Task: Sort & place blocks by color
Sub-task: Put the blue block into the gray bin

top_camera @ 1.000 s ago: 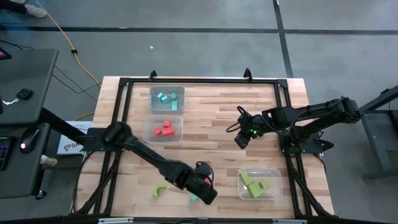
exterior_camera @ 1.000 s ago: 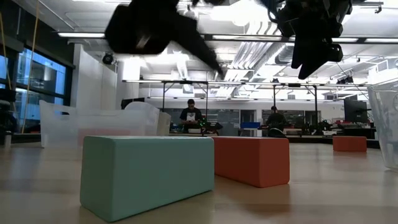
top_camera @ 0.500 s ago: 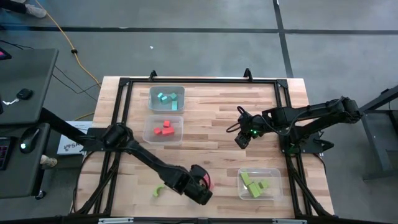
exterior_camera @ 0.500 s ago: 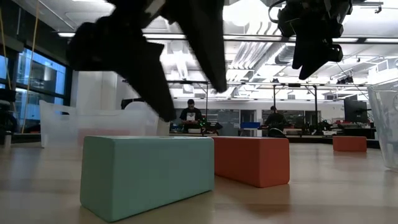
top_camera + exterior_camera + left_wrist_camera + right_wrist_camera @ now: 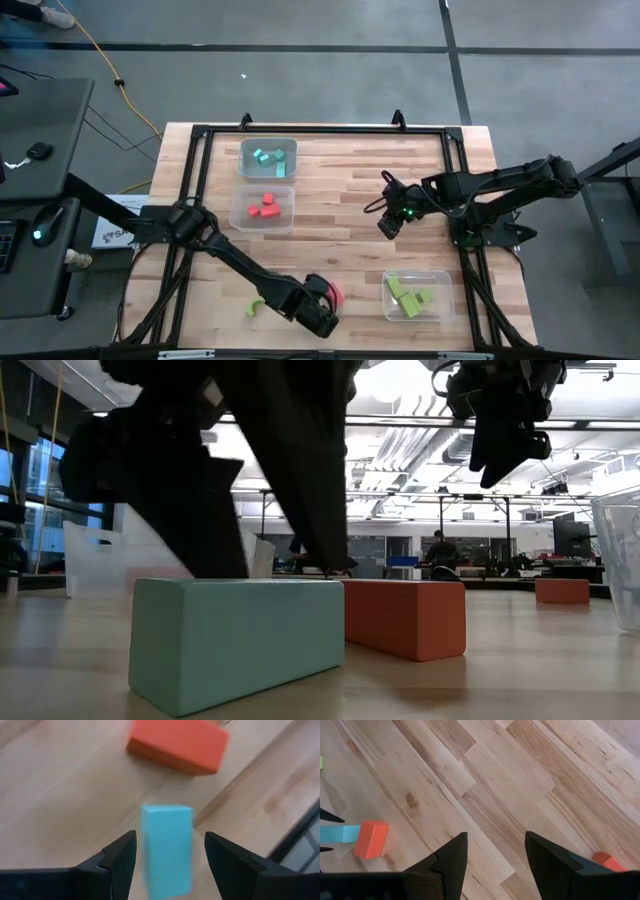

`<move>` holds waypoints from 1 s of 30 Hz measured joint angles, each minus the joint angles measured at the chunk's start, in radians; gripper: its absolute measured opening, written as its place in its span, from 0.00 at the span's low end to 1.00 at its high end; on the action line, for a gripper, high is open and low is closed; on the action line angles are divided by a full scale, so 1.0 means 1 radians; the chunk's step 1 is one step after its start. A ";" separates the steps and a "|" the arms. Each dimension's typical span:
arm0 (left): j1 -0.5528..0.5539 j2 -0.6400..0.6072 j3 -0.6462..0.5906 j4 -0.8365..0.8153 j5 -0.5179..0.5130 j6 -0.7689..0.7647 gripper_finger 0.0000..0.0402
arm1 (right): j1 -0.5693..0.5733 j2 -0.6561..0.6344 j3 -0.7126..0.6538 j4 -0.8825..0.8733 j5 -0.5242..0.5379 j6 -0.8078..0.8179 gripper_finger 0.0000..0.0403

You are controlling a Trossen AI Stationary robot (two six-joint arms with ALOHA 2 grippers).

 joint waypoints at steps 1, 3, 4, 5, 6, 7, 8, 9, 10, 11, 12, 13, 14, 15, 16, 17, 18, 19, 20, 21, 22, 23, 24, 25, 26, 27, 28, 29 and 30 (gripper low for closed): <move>0.000 0.003 0.000 -0.009 0.001 -0.006 0.53 | 0.000 0.000 0.000 0.000 0.000 0.000 0.47; 0.000 0.008 -0.001 -0.018 0.007 -0.012 0.53 | 0.000 0.000 0.000 0.000 0.000 0.000 0.47; 0.000 0.013 0.000 -0.014 0.007 -0.013 0.53 | 0.000 0.000 0.000 0.000 0.000 0.000 0.47; 0.000 0.016 0.000 -0.020 0.007 -0.012 0.53 | 0.000 0.000 0.000 0.000 0.000 0.000 0.47; 0.000 0.018 -0.001 -0.030 0.007 -0.011 0.53 | 0.000 0.000 0.000 0.000 0.000 0.000 0.47; 0.000 0.022 -0.002 -0.031 0.009 -0.006 0.53 | 0.000 0.000 0.000 0.000 0.000 0.000 0.47; 0.001 0.030 0.000 -0.020 0.013 -0.006 0.53 | 0.000 0.000 0.000 0.000 0.000 0.000 0.47; 0.001 0.035 0.000 -0.019 0.015 -0.005 0.53 | 0.000 0.000 0.000 0.001 0.000 0.000 0.47; 0.001 0.034 0.000 -0.021 0.018 -0.005 0.52 | 0.000 0.000 0.000 -0.001 0.000 0.000 0.47; 0.001 0.034 0.000 -0.018 0.019 -0.004 0.52 | 0.000 0.000 0.000 0.000 0.000 0.001 0.47; 0.001 0.034 0.000 -0.019 0.021 -0.005 0.51 | 0.000 0.000 0.000 0.000 0.000 0.001 0.47; 0.001 0.034 0.000 -0.019 0.022 -0.005 0.50 | 0.000 0.000 0.000 0.000 0.000 0.000 0.47; 0.002 0.034 0.000 -0.020 0.023 -0.004 0.48 | 0.000 0.000 0.000 0.000 0.000 0.000 0.47; 0.002 0.034 0.000 -0.022 0.023 -0.003 0.46 | 0.000 0.000 0.000 0.000 -0.001 0.000 0.47; 0.003 0.034 0.000 -0.022 0.028 -0.002 0.42 | 0.000 0.000 0.000 0.000 -0.001 0.000 0.47; 0.004 0.034 0.000 -0.023 0.035 0.002 0.39 | 0.000 0.000 0.000 0.000 -0.001 0.000 0.47; 0.005 0.034 0.000 -0.023 0.045 0.009 0.35 | 0.000 0.000 0.000 0.000 -0.001 0.000 0.47; 0.005 0.034 0.000 -0.020 0.053 0.014 0.31 | 0.000 0.000 0.000 0.000 -0.001 0.000 0.47; 0.005 0.034 0.000 -0.018 0.058 0.014 0.28 | 0.000 0.000 0.000 0.000 -0.001 0.000 0.47; 0.005 0.033 0.000 -0.014 0.063 0.014 0.24 | 0.000 0.000 0.000 0.000 -0.001 0.000 0.47; 0.005 0.033 0.000 -0.011 0.065 0.015 0.20 | 0.000 0.000 0.000 0.000 -0.001 0.000 0.47; 0.005 0.030 0.000 -0.012 0.067 0.015 0.17 | 0.000 0.000 0.000 0.000 -0.001 0.000 0.47; 0.005 0.028 0.000 -0.012 0.071 0.020 0.17 | 0.000 0.000 0.000 0.000 -0.001 0.000 0.47; 0.006 0.026 0.000 -0.012 0.073 0.031 0.17 | 0.000 0.000 0.000 0.000 -0.002 0.000 0.47; 0.010 0.022 0.000 -0.016 0.077 0.041 0.17 | 0.000 0.000 0.000 0.000 -0.002 0.000 0.47; 0.013 0.017 -0.002 -0.025 0.083 0.050 0.17 | 0.000 0.000 0.000 0.000 -0.002 0.000 0.47; 0.016 0.011 -0.002 -0.032 0.088 0.063 0.17 | 0.000 0.000 0.000 0.000 -0.002 0.000 0.47; 0.022 0.004 -0.002 -0.032 0.088 0.074 0.17 | 0.000 0.000 0.000 0.001 -0.002 0.000 0.47; 0.027 -0.005 -0.002 -0.040 0.088 0.086 0.17 | 0.000 0.000 0.000 0.001 -0.002 0.000 0.47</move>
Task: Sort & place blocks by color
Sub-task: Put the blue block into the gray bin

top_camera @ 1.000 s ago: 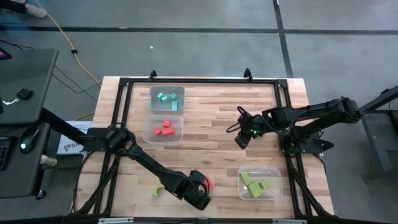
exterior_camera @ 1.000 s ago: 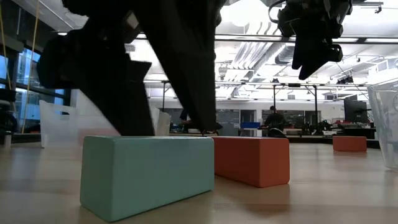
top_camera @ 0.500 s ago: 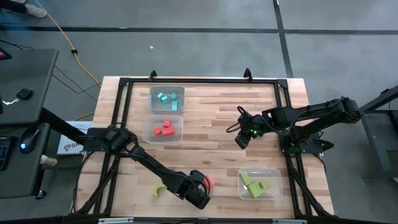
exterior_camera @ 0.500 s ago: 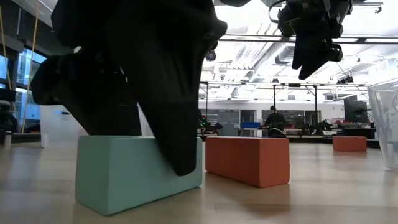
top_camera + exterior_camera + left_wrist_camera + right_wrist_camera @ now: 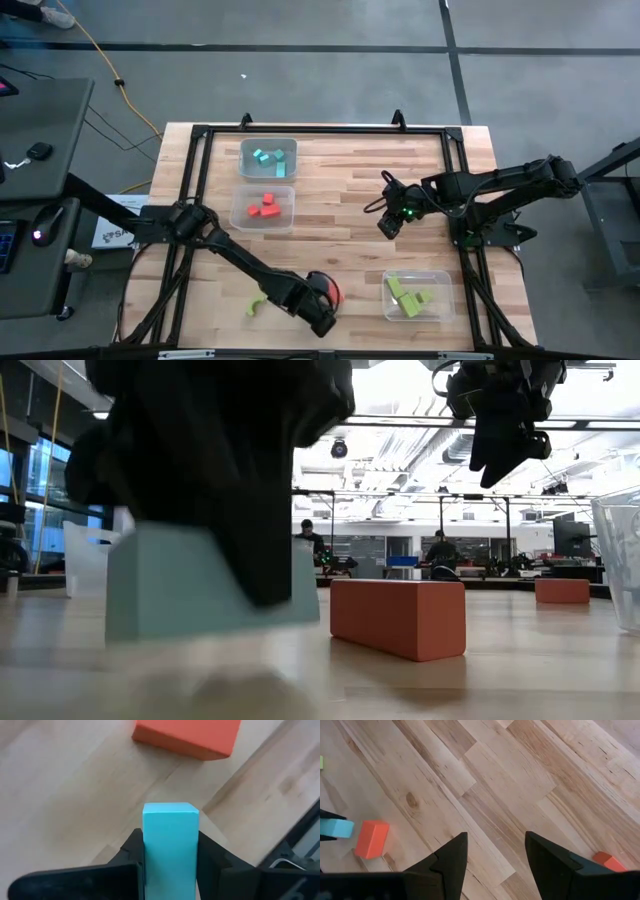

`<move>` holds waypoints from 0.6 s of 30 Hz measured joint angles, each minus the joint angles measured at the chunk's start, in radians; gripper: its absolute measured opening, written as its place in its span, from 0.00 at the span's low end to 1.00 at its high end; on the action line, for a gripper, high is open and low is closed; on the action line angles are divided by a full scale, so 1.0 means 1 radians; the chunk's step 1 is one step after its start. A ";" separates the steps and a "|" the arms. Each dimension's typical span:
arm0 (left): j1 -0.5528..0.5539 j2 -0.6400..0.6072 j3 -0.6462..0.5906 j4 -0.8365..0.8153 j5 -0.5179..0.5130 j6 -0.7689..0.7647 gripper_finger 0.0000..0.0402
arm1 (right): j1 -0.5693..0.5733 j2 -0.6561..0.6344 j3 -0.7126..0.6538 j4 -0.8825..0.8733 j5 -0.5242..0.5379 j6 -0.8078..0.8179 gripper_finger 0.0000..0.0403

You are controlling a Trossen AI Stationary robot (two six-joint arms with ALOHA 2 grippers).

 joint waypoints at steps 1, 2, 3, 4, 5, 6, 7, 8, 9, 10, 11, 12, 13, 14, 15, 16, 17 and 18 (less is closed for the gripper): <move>0.007 -0.007 0.000 -0.009 0.002 0.010 0.17 | 0.000 0.000 0.000 0.001 0.000 0.000 0.47; 0.015 -0.017 0.000 -0.024 0.001 0.023 0.17 | 0.000 0.000 0.000 0.003 0.000 0.000 0.47; 0.025 -0.026 0.000 -0.040 0.000 0.036 0.17 | 0.000 0.000 0.000 0.004 0.000 0.000 0.47; 0.035 -0.036 0.000 -0.050 -0.006 0.051 0.17 | 0.000 0.000 0.000 0.005 0.000 0.000 0.47; 0.045 -0.048 0.000 -0.062 -0.015 0.066 0.17 | 0.000 0.000 0.000 0.007 0.000 0.001 0.47; 0.055 -0.062 0.000 -0.081 -0.023 0.083 0.17 | 0.000 0.000 0.000 0.008 0.000 0.001 0.47; 0.065 -0.077 0.000 -0.099 -0.037 0.101 0.17 | 0.000 0.000 0.000 0.008 0.000 0.001 0.47; 0.075 -0.091 0.000 -0.116 -0.046 0.119 0.17 | 0.000 0.000 0.000 0.008 0.000 0.000 0.47; 0.087 -0.107 0.000 -0.137 -0.056 0.138 0.17 | 0.000 0.000 0.000 0.008 0.000 0.000 0.47; 0.098 -0.123 0.000 -0.162 -0.071 0.159 0.17 | 0.000 0.000 0.000 0.008 0.000 0.001 0.47; 0.113 -0.138 0.000 -0.184 -0.080 0.183 0.17 | 0.000 0.000 0.000 0.008 0.000 0.002 0.47; 0.128 -0.154 0.000 -0.204 -0.090 0.206 0.17 | 0.000 0.000 0.000 0.010 0.000 0.002 0.47; 0.145 -0.168 0.000 -0.221 -0.103 0.231 0.17 | 0.000 0.000 0.000 0.013 0.000 0.000 0.47; 0.164 -0.182 0.000 -0.241 -0.113 0.257 0.17 | 0.000 0.000 0.000 0.017 0.000 0.001 0.47; 0.183 -0.196 0.000 -0.263 -0.125 0.287 0.17 | 0.000 0.000 0.000 0.020 0.000 0.003 0.47; 0.203 -0.208 0.000 -0.276 -0.134 0.318 0.17 | 0.000 0.000 0.000 0.023 0.000 0.004 0.47; 0.223 -0.221 0.000 -0.282 -0.142 0.350 0.17 | -0.001 0.000 0.000 0.028 0.000 0.005 0.47; 0.244 -0.235 0.000 -0.295 -0.150 0.383 0.17 | -0.001 0.000 0.000 0.033 0.001 0.005 0.47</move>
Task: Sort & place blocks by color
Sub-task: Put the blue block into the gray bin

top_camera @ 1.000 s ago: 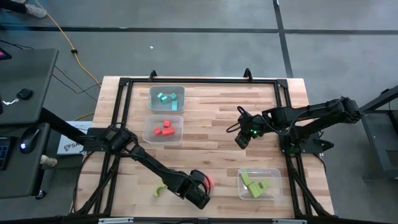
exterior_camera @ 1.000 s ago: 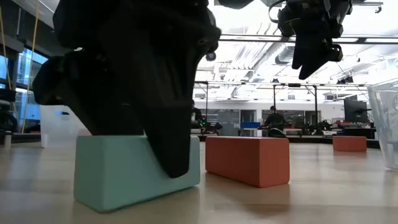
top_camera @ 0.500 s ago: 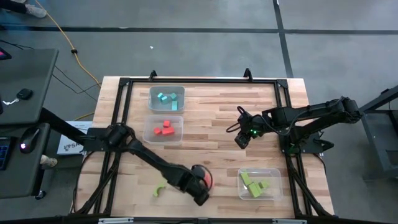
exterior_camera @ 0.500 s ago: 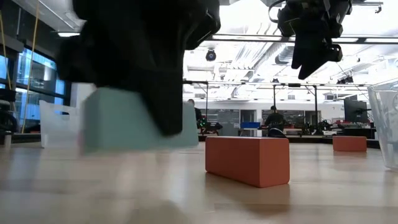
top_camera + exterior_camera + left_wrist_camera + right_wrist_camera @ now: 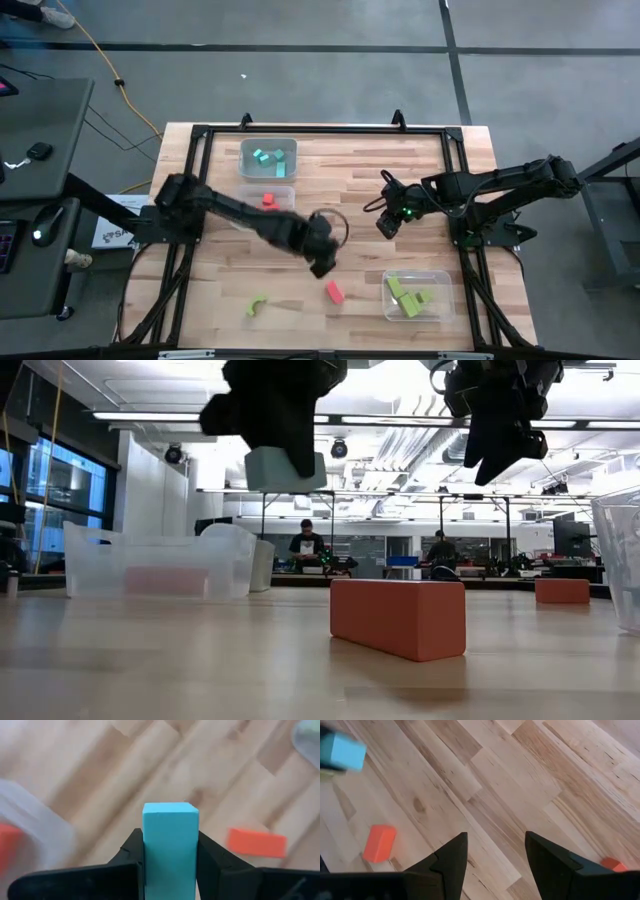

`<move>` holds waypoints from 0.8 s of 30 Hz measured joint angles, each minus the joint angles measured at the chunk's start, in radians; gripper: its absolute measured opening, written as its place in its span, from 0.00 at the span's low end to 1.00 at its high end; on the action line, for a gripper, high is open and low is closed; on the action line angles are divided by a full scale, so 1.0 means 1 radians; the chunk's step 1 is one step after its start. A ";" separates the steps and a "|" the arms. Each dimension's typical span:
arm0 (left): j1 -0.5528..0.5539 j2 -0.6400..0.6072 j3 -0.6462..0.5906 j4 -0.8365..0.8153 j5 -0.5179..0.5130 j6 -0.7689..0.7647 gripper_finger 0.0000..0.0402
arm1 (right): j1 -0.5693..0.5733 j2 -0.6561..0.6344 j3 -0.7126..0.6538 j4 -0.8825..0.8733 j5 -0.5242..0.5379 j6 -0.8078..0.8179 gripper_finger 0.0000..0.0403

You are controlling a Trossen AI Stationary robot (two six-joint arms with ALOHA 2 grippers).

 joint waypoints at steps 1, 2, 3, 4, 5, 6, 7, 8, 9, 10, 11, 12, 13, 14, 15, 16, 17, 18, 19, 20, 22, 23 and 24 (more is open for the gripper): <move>0.022 -0.012 0.000 -0.014 -0.006 0.033 0.17 | 0.000 0.000 0.000 0.005 0.000 0.002 0.47; 0.043 -0.024 0.000 -0.021 -0.016 0.062 0.17 | 0.000 0.000 0.000 0.008 0.001 0.004 0.47; 0.065 -0.036 0.000 -0.031 -0.028 0.093 0.17 | 0.000 0.000 0.000 0.010 0.002 0.013 0.47; 0.088 -0.048 0.000 -0.048 -0.040 0.125 0.17 | 0.000 0.000 0.000 0.011 0.011 0.025 0.47; 0.112 -0.060 0.000 -0.066 -0.054 0.158 0.17 | 0.000 0.000 0.000 0.012 0.026 0.040 0.47; 0.136 -0.069 0.000 -0.077 -0.069 0.188 0.17 | 0.000 0.000 0.000 0.011 0.043 0.053 0.47; 0.161 -0.078 0.001 -0.086 -0.081 0.221 0.17 | 0.000 0.000 0.000 0.012 0.058 0.066 0.47; 0.186 -0.088 0.001 -0.103 -0.087 0.254 0.17 | 0.000 0.000 0.000 0.013 0.070 0.077 0.47; 0.214 -0.099 0.000 -0.122 -0.094 0.287 0.17 | 0.000 0.000 0.000 0.012 0.077 0.085 0.47; 0.239 -0.108 0.000 -0.125 -0.098 0.321 0.17 | 0.000 0.000 0.000 0.012 0.081 0.092 0.47; 0.266 -0.118 0.001 -0.127 -0.101 0.351 0.17 | 0.000 0.000 0.000 0.013 0.082 0.102 0.47; 0.296 -0.127 0.001 -0.141 -0.102 0.377 0.17 | 0.000 0.000 0.000 0.012 0.082 0.108 0.47; 0.323 -0.134 0.001 -0.150 -0.106 0.401 0.17 | 0.000 0.000 0.000 0.014 0.082 0.110 0.47; 0.349 -0.139 0.001 -0.146 -0.112 0.424 0.17 | 0.000 0.000 0.000 0.016 0.082 0.109 0.47; 0.378 -0.143 0.001 -0.148 -0.115 0.451 0.17 | 0.000 0.000 0.000 0.016 0.081 0.109 0.47; 0.406 -0.146 0.001 -0.155 -0.116 0.476 0.17 | 0.000 0.000 0.000 0.018 0.082 0.111 0.47; 0.432 -0.148 0.001 -0.160 -0.118 0.501 0.17 | 0.000 0.000 0.000 0.022 0.082 0.116 0.47; 0.461 -0.149 0.001 -0.162 -0.119 0.525 0.17 | 0.000 0.000 0.000 0.022 0.086 0.128 0.47; 0.489 -0.150 0.001 -0.168 -0.119 0.547 0.17 | 0.000 0.000 0.000 0.022 0.094 0.137 0.47; 0.516 -0.150 0.001 -0.178 -0.118 0.572 0.17 | 0.000 0.000 0.000 0.022 0.102 0.151 0.47; 0.570 -0.150 0.000 -0.189 -0.118 0.614 0.17 | 0.000 0.000 0.000 0.022 0.123 0.169 0.47; 0.595 -0.150 -0.003 -0.189 -0.118 0.634 0.17 | 0.000 0.000 0.000 0.023 0.129 0.183 0.47; 0.619 -0.150 -0.005 -0.190 -0.117 0.649 0.17 | 0.000 0.000 0.000 0.023 0.135 0.194 0.47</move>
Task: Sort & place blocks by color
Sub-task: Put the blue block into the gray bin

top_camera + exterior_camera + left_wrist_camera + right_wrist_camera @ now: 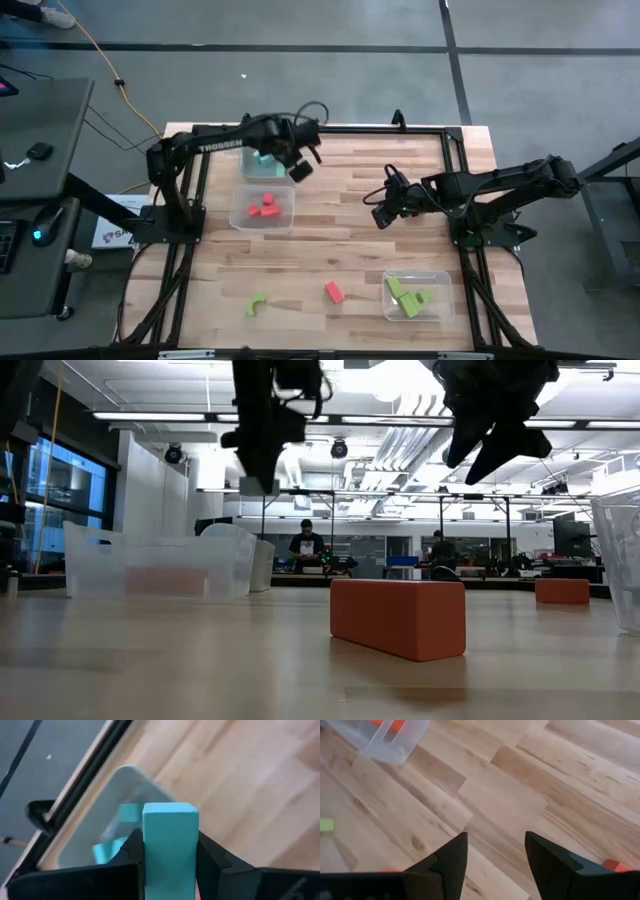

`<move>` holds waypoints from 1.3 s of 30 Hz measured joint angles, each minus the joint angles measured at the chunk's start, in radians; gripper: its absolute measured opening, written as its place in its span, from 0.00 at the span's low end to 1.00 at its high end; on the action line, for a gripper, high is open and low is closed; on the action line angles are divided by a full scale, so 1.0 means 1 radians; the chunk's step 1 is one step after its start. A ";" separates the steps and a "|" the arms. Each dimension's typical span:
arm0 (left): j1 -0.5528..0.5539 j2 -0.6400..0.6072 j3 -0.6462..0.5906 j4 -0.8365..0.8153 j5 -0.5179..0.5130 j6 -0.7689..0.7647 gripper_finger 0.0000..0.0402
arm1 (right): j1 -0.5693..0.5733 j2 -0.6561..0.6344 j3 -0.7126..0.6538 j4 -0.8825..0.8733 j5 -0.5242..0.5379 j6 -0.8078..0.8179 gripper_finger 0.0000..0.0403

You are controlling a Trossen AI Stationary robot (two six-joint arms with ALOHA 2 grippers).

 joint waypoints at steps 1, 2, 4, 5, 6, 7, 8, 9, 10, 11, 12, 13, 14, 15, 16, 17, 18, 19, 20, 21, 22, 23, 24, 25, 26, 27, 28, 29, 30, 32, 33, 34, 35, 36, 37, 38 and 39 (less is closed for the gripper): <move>0.025 0.000 -0.001 -0.004 0.002 0.012 0.17 | 0.000 0.000 0.000 0.000 0.008 0.009 0.47; 0.048 0.000 -0.001 -0.006 0.003 0.023 0.17 | 0.000 0.000 0.000 0.000 0.015 0.016 0.47; 0.090 0.000 -0.001 -0.005 0.004 0.045 0.17 | 0.000 0.000 0.000 0.000 0.035 0.039 0.47; 0.109 0.000 -0.001 -0.005 0.012 0.052 0.17 | 0.000 0.000 0.000 0.000 0.043 0.050 0.47; 0.127 0.000 -0.001 -0.006 0.029 0.060 0.17 | 0.000 0.000 0.000 0.001 0.050 0.063 0.47; 0.143 0.000 -0.001 -0.006 0.049 0.069 0.17 | 0.000 0.000 0.000 0.000 0.054 0.074 0.47; 0.158 0.000 -0.001 -0.006 0.070 0.078 0.17 | 0.000 0.000 0.000 0.000 0.061 0.085 0.47; 0.170 0.000 -0.001 -0.006 0.089 0.088 0.17 | 0.000 0.000 0.000 0.001 0.068 0.097 0.47; 0.181 0.000 -0.001 -0.005 0.100 0.096 0.17 | 0.000 0.000 0.000 0.000 0.073 0.107 0.47; 0.190 0.000 -0.001 -0.005 0.104 0.103 0.17 | 0.000 0.000 0.000 0.000 0.079 0.121 0.47; 0.198 0.000 -0.001 -0.005 0.108 0.110 0.17 | 0.000 0.000 0.000 0.001 0.087 0.130 0.47; 0.205 0.000 -0.002 -0.005 0.108 0.117 0.17 | 0.000 0.000 0.000 0.000 0.093 0.142 0.47; 0.212 0.000 -0.004 -0.005 0.109 0.120 0.17 | 0.000 0.000 0.000 0.000 0.097 0.149 0.47; 0.218 0.000 -0.010 -0.005 0.114 0.120 0.17 | 0.000 0.000 0.000 0.000 0.102 0.157 0.47; 0.225 0.000 -0.019 -0.004 0.124 0.121 0.17 | 0.000 0.000 0.000 0.000 0.110 0.168 0.47; 0.233 0.000 -0.034 -0.003 0.142 0.127 0.17 | 0.000 0.000 0.000 0.000 0.118 0.178 0.47; 0.238 0.000 -0.053 0.000 0.163 0.134 0.17 | 0.000 0.000 0.000 0.000 0.125 0.188 0.47; 0.242 0.000 -0.076 0.009 0.177 0.147 0.17 | 0.000 0.000 0.000 0.000 0.130 0.198 0.47; 0.246 0.001 -0.100 0.021 0.186 0.163 0.17 | 0.000 0.000 0.000 0.000 0.136 0.205 0.47; 0.248 0.001 -0.123 0.034 0.187 0.178 0.17 | 0.000 0.000 0.000 0.000 0.141 0.211 0.47; 0.250 0.001 -0.145 0.049 0.187 0.187 0.17 | 0.000 0.000 0.000 0.000 0.144 0.214 0.47; 0.251 0.001 -0.163 0.062 0.191 0.189 0.17 | 0.000 0.000 0.000 0.000 0.148 0.220 0.47; 0.250 0.002 -0.175 0.071 0.195 0.189 0.17 | 0.000 0.000 0.000 0.000 0.150 0.222 0.47; 0.250 0.002 -0.186 0.078 0.199 0.190 0.17 | 0.000 0.000 0.000 0.000 0.156 0.222 0.47; 0.250 0.002 -0.196 0.089 0.200 0.190 0.17 | 0.000 0.000 0.000 0.000 0.164 0.222 0.47; 0.250 0.002 -0.207 0.101 0.201 0.191 0.17 | 0.000 0.000 0.000 0.000 0.169 0.224 0.47; 0.250 0.002 -0.217 0.107 0.202 0.190 0.17 | 0.000 0.000 0.000 0.000 0.174 0.229 0.47; 0.251 0.002 -0.226 0.110 0.210 0.191 0.17 | 0.000 0.000 0.000 0.000 0.176 0.229 0.47; 0.250 0.002 -0.232 0.115 0.223 0.196 0.17 | 0.000 0.000 0.000 0.000 0.178 0.229 0.47; 0.250 0.002 -0.243 0.124 0.236 0.213 0.17 | 0.000 0.000 0.000 0.000 0.178 0.230 0.47; 0.250 0.002 -0.252 0.138 0.239 0.216 0.17 | 0.000 0.000 0.000 0.000 0.178 0.231 0.47; 0.250 0.002 -0.261 0.158 0.240 0.216 0.17 | 0.000 0.000 0.000 0.000 0.178 0.232 0.47; 0.250 0.002 -0.271 0.177 0.241 0.216 0.17 | 0.000 0.000 0.000 0.001 0.178 0.232 0.47; 0.250 0.002 -0.280 0.187 0.247 0.217 0.17 | 0.000 0.000 0.000 0.001 0.178 0.232 0.47; 0.251 0.002 -0.288 0.193 0.256 0.217 0.17 | 0.000 0.000 0.000 0.002 0.178 0.232 0.47; 0.254 0.002 -0.299 0.202 0.265 0.218 0.17 | 0.000 0.000 0.000 0.002 0.178 0.232 0.47; 0.256 0.002 -0.309 0.210 0.276 0.225 0.17 | 0.000 0.000 0.000 0.003 0.178 0.232 0.47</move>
